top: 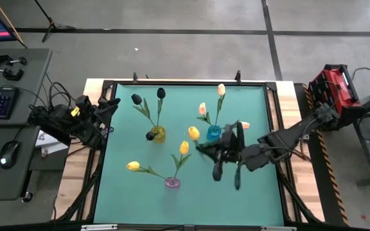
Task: Sort flowers into vase by color
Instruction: Put the yellow tulip flower into the purple vase
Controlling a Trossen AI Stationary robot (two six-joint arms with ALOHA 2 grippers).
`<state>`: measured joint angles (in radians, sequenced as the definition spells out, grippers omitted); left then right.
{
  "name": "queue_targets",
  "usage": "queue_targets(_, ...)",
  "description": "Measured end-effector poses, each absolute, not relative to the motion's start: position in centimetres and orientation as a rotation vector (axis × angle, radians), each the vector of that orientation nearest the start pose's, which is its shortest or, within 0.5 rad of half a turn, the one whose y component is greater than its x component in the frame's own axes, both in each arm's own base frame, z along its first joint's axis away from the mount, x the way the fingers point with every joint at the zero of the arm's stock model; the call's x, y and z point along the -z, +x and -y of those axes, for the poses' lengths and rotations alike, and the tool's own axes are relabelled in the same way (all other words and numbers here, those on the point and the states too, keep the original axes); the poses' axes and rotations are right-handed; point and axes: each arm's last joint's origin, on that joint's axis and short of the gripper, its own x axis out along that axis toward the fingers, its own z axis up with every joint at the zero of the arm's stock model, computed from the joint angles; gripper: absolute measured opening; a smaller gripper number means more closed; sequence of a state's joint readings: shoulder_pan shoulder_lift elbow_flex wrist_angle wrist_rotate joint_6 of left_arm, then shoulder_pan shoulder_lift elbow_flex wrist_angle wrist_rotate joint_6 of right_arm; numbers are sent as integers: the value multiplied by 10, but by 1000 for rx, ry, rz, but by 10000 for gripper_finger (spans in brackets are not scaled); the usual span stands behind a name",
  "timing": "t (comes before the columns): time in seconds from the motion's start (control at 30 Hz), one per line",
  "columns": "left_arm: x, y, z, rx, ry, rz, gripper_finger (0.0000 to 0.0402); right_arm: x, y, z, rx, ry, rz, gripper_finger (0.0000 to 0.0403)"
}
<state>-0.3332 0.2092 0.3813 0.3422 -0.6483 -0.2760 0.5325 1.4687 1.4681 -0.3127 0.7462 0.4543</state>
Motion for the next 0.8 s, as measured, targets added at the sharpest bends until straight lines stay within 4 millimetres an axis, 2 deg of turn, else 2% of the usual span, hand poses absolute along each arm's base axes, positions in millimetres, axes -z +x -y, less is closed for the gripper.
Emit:
queue_targets(0.23,-303,74,6,-284,-514,487,204,-401,314,-161,45,336,-73,0)
queue_targets(0.4,-301,75,7,-290,-486,464,204,-394,332,-173,-17,392,12,0)
queue_targets(0.63,-299,77,9,-214,-460,439,204,-354,371,-191,-3,421,87,0)
queue_targets(0.8,-300,77,10,-182,-472,440,204,-322,391,-196,105,332,74,0)
